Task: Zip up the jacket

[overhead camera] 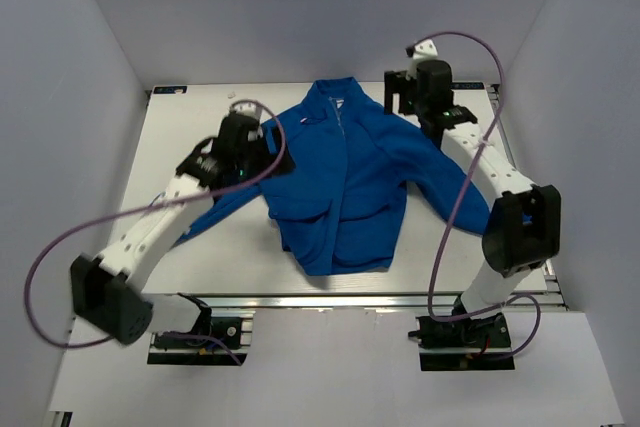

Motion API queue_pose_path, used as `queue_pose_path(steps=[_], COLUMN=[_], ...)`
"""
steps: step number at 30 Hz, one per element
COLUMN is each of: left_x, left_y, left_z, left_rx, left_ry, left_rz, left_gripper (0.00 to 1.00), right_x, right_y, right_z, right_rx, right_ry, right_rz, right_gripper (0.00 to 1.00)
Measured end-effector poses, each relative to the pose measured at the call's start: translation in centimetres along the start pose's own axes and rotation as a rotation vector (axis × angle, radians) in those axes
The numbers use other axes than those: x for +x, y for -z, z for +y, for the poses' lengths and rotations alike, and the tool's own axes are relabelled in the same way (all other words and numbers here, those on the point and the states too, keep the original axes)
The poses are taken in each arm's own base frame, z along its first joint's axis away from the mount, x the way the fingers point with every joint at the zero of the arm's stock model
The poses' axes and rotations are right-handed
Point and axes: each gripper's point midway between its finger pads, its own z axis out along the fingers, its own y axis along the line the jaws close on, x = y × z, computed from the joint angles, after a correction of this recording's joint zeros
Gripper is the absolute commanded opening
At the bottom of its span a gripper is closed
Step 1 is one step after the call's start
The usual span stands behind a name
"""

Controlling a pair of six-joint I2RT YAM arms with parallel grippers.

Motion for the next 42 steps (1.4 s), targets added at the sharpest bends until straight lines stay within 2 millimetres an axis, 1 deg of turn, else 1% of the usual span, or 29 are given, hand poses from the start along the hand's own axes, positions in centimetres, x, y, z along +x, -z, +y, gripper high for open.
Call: queue_pose_path(steps=[1,2,3,5,6,7,9,10,12,13,14,16,18,19,20,21,22,23,24,25,27,29,31,35,37,40,41,42], left_x=[-1.5,-3.1,-4.3,-5.7,-5.9,-5.6,-4.4,-3.7,-2.9,-2.6,-2.3,-2.2,-2.6,-2.8,-2.9,-2.8,-2.7,-2.8,-3.0,-3.1,-3.2,-3.5,-4.0,-6.0,-7.1,-8.9,-9.4,-10.0], left_y=[-1.4,-2.9,-4.9,-9.0,-10.9,-12.6,-15.8,-17.0,-19.4,-20.2,-20.9,-21.7,-21.9,-22.0,-22.2,-22.4,-22.5,-22.5,-22.5,-22.5,-22.5,-22.5,-22.6,-22.7,-22.9,-23.2,-23.4,-23.5], left_z=[1.3,2.6,3.9,6.7,8.1,9.6,12.4,13.3,14.5,14.8,15.2,15.7,15.7,15.8,16.0,16.3,17.0,17.2,17.5,17.8,18.0,18.4,19.4,22.3,23.9,26.2,26.8,27.3], left_rx=[-0.037,-0.071,-0.096,-0.138,-0.159,-0.183,-0.226,-0.244,-0.265,-0.273,-0.282,-0.295,-0.300,-0.307,-0.313,-0.325,-0.352,-0.364,-0.372,-0.378,-0.383,-0.381,-0.382,-0.376,-0.370,-0.363,-0.361,-0.355], left_ry=[0.009,0.017,0.023,0.040,0.051,0.059,0.059,0.049,0.011,-0.011,-0.035,-0.080,-0.116,-0.132,-0.143,-0.151,-0.175,-0.180,-0.185,-0.187,-0.185,-0.172,-0.149,-0.083,-0.058,-0.030,-0.026,-0.022], left_rz=[-0.008,-0.013,-0.001,0.034,0.051,0.076,0.144,0.183,0.232,0.250,0.266,0.285,0.287,0.285,0.285,0.288,0.291,0.290,0.286,0.285,0.285,0.283,0.273,0.238,0.218,0.193,0.188,0.180], left_gripper=[0.98,0.98,0.98,0.98,0.98,0.98,0.98,0.98,0.98,0.98,0.98,0.98,0.93,0.86,0.60,0.45,0.33,0.20,0.00,0.00,0.00,0.00,0.00,0.00,0.00,0.00,0.03,0.10], right_x=[1.4,3.3,5.0,9.1,11.1,13.1,16.5,18.0,19.7,20.2,20.3,20.1,19.5,19.2,19.1,19.2,19.4,19.7,20.1,20.4,20.3,20.1,20.0,21.1,21.1,21.2,21.2,21.2], right_y=[0.8,1.2,1.2,0.4,-0.1,-0.7,-1.5,-1.9,-2.9,-3.7,-4.5,-6.4,-8.1,-8.7,-9.4,-9.8,-10.1,-10.3,-10.4,-10.4,-10.4,-10.3,-10.1,-9.4,-9.5,-9.6,-9.7,-9.8], right_z=[-0.7,-1.4,-2.1,-3.9,-4.6,-5.4,-6.5,-6.7,-7.0,-7.1,-7.3,-7.5,-7.8,-8.0,-8.3,-8.5,-8.8,-9.0,-9.2,-9.5,-9.9,-10.7,-11.8,-14.4,-15.0,-15.1,-15.1,-15.1], right_rx=[0.008,0.013,0.018,0.036,0.044,0.055,0.066,0.065,0.058,0.053,0.052,0.047,0.050,0.054,0.060,0.065,0.073,0.078,0.077,0.078,0.070,0.067,0.072,0.104,0.109,0.111,0.106,0.104], right_ry=[-0.009,-0.020,-0.028,-0.044,-0.049,-0.051,-0.030,-0.008,0.047,0.075,0.097,0.142,0.177,0.187,0.199,0.208,0.207,0.202,0.197,0.188,0.164,0.133,0.104,0.046,0.027,0.008,0.001,-0.002], right_rz=[0.037,0.087,0.134,0.248,0.304,0.356,0.447,0.494,0.548,0.568,0.577,0.574,0.562,0.558,0.555,0.556,0.560,0.567,0.576,0.585,0.585,0.587,0.592,0.621,0.618,0.623,0.627,0.625], right_gripper=[0.89,0.89,0.89,0.89,0.89,0.89,0.89,0.89,0.89,0.89,0.88,0.82,0.70,0.46,0.29,0.13,0.00,0.00,0.00,0.00,0.00,0.00,0.00,0.00,0.00,0.00,0.00,0.00])
